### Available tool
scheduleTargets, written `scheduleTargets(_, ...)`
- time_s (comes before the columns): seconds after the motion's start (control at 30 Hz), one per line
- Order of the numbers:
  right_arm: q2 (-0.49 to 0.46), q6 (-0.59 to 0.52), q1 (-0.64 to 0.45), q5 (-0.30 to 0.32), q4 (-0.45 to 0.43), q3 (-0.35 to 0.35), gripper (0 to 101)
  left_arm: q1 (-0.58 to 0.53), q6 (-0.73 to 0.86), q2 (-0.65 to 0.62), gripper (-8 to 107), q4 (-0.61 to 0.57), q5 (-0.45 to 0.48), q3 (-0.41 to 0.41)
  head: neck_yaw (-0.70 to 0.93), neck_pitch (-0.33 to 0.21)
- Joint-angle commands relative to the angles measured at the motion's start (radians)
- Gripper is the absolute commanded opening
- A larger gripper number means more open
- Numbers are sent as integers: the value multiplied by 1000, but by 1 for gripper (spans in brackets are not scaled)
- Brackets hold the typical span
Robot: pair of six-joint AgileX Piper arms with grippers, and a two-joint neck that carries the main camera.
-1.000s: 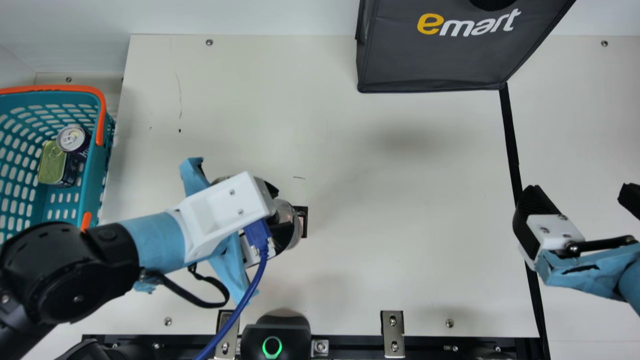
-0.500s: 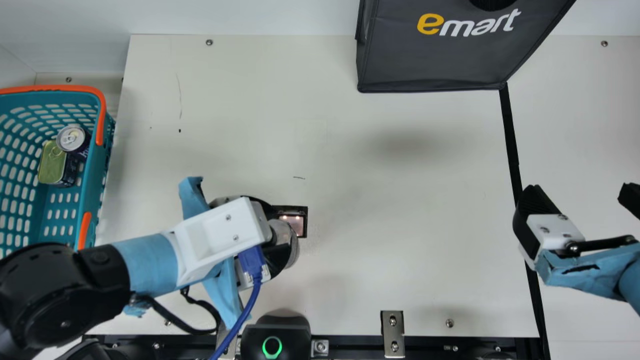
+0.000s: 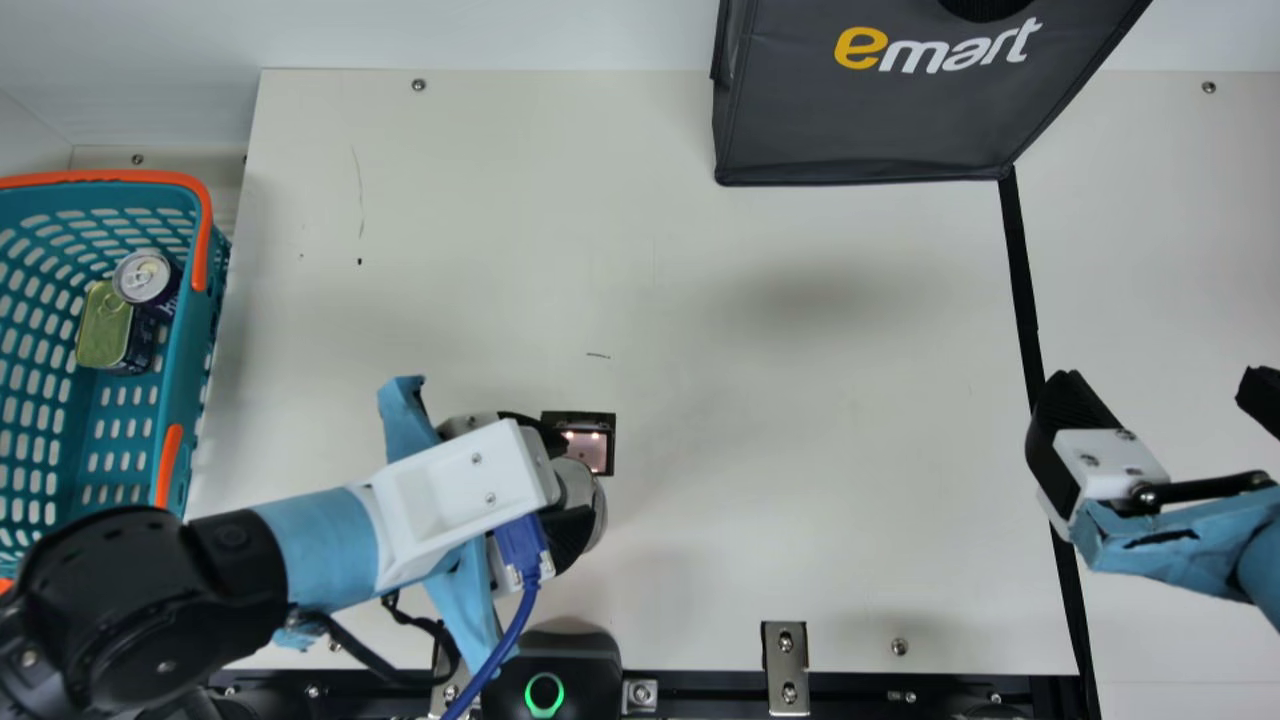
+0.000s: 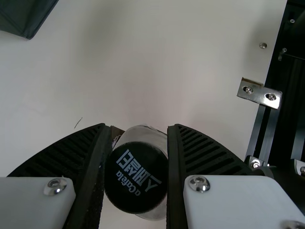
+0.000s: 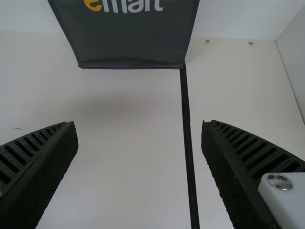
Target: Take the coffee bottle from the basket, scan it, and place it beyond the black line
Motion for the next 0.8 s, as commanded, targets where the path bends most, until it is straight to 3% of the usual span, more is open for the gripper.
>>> scheduleTargets(0.0, 0, 0, 0, 0, 0, 0, 91, -4, 0, 3, 10, 2, -14, 7, 2, -26)
scheduleTargets(0.37, 0, 0, 0, 0, 0, 0, 91, -3, 2, 72, 10, 12, -93, 3, 2, -26)
scheduleTargets(0.77, 0, 0, 0, 0, 0, 0, 91, 20, 74, 209, 10, -16, -148, -96, 2, -26)
